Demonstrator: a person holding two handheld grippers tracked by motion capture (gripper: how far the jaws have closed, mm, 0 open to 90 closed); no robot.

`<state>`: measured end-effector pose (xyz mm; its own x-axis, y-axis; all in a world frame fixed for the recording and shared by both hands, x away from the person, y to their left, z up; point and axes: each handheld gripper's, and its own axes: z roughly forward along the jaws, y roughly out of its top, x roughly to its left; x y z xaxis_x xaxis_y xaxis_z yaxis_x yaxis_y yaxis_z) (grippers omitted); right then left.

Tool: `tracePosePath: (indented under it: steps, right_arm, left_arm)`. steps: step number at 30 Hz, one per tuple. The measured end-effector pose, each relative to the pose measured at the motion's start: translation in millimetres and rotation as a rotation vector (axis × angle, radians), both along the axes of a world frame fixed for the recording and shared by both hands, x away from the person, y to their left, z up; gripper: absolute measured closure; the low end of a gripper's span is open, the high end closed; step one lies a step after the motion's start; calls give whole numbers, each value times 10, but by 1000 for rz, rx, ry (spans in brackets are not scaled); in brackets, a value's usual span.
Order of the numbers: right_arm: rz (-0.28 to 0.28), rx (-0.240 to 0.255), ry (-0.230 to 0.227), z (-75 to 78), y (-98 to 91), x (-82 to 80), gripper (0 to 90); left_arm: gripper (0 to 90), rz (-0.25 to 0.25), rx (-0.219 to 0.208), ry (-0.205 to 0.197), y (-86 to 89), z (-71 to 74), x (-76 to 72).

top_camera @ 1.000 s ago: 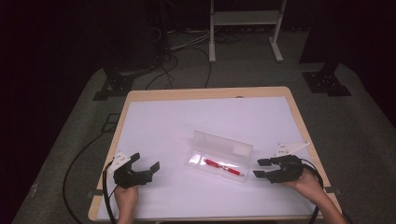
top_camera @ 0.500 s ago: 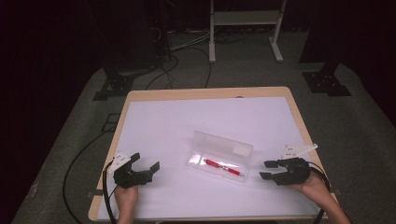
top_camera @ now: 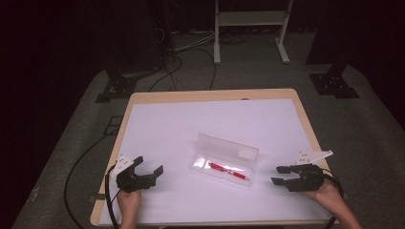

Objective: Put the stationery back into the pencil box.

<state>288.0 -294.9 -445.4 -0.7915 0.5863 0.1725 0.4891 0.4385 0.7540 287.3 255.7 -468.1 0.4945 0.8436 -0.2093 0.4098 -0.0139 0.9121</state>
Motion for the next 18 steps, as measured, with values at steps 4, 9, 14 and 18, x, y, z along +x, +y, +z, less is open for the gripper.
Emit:
tracePosePath:
  steps: [4, 9, 14, 18]
  right_arm:
    - [-7, 2, 2, -20, -39, -18, 451]
    - [-17, 6, 8, -51, -73, -45, 445]
    - [-34, 16, 11, -105, -121, -98, 421]
    - [-77, 78, -15, -173, -181, -213, 376]
  left_arm:
    - [0, 0, 1, 0, -1, 0, -1]
    - [0, 0, 1, 0, -1, 0, -1]
    - [0, 2, 0, 1, 0, 0, 0]
    - [0, 11, -2, 3, 4, -2, 6]
